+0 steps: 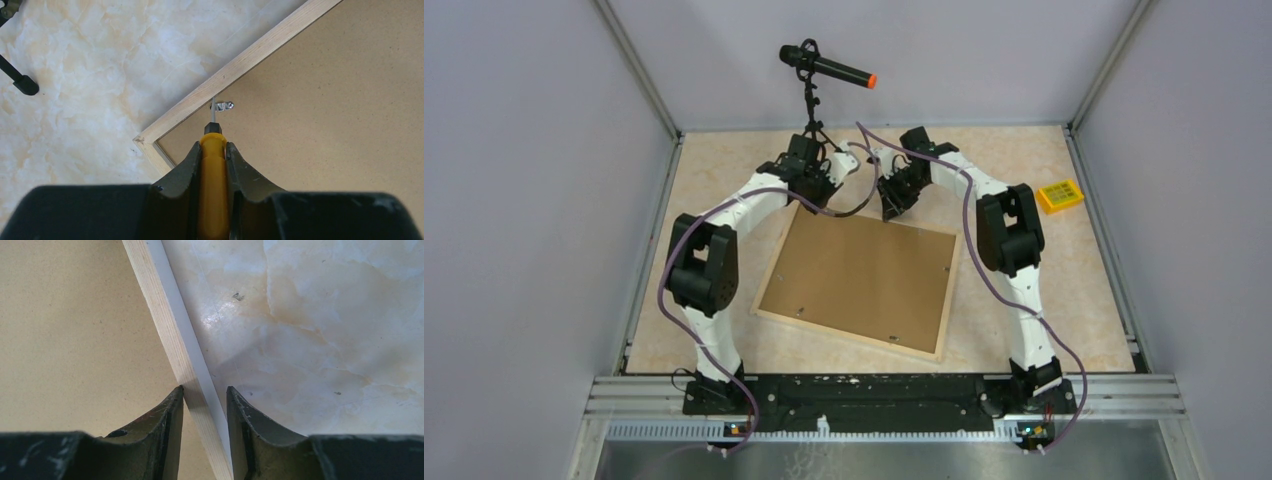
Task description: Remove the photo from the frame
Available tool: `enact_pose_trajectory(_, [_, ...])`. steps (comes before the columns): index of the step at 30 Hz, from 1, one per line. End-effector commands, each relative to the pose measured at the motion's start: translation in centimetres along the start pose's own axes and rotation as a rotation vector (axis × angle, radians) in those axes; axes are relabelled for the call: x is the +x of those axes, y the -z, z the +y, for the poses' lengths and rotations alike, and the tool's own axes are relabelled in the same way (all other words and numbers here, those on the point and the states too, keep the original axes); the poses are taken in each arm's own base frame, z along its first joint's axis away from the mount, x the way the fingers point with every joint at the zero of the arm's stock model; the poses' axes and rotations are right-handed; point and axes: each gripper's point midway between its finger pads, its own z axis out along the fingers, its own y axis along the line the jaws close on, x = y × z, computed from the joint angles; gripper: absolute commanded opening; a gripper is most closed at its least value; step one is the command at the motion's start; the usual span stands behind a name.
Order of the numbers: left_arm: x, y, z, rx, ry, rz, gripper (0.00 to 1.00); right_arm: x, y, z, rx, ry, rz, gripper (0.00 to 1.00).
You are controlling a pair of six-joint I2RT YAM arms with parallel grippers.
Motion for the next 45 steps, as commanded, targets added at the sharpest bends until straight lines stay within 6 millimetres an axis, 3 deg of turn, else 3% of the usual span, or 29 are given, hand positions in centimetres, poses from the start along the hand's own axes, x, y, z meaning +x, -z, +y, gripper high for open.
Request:
enact_pose_trajectory(1, [-1.0,-0.7,0.5,0.010,-0.087,-0.017,0.00,3.9,-1.2,-2.9,0.109,-0.006,0.126,0.34])
enact_pose_trajectory(6, [0.6,-0.9,0.1,0.049,-0.150,0.053,0.00,4.0,-1.2,-3.1,0.116,-0.002,0.130,0.33])
enact_pose_trajectory(16, [3.7,0.7,-3.8,0.238,-0.224,0.163,0.00,3.6,-1.4,-3.3,0.122,0.004,0.129,0.32])
enact_pose_trajectory(29, [5.4,2.2,-6.7,0.345,-0.240,0.246,0.00,3.1,-1.0,-3.3,0.121,0.009,0.120,0.32])
enact_pose_trajectory(32, [4.5,2.4,-7.5,0.370,-0.187,0.207,0.00,2.4,-0.8,-2.7,0.091,-0.002,0.100,0.33])
enact_pose_trajectory(35, [2.1,3.2,-7.9,0.372,-0.121,0.114,0.00,0.2,0.2,-1.7,0.050,-0.012,0.044,0.39])
enact_pose_trajectory(40, [-2.9,5.5,-8.2,0.365,-0.073,-0.090,0.00,-4.3,4.5,-0.6,0.022,-0.058,-0.088,0.52])
enact_pose_trajectory(42, [-4.3,6.0,-8.4,0.359,-0.054,-0.128,0.00,-4.8,6.4,-0.9,0.033,-0.082,-0.124,0.55])
enact_pose_trajectory(45, [-6.4,6.2,-9.4,0.360,-0.065,-0.179,0.00,-3.7,9.0,-1.9,0.055,-0.147,-0.145,0.58])
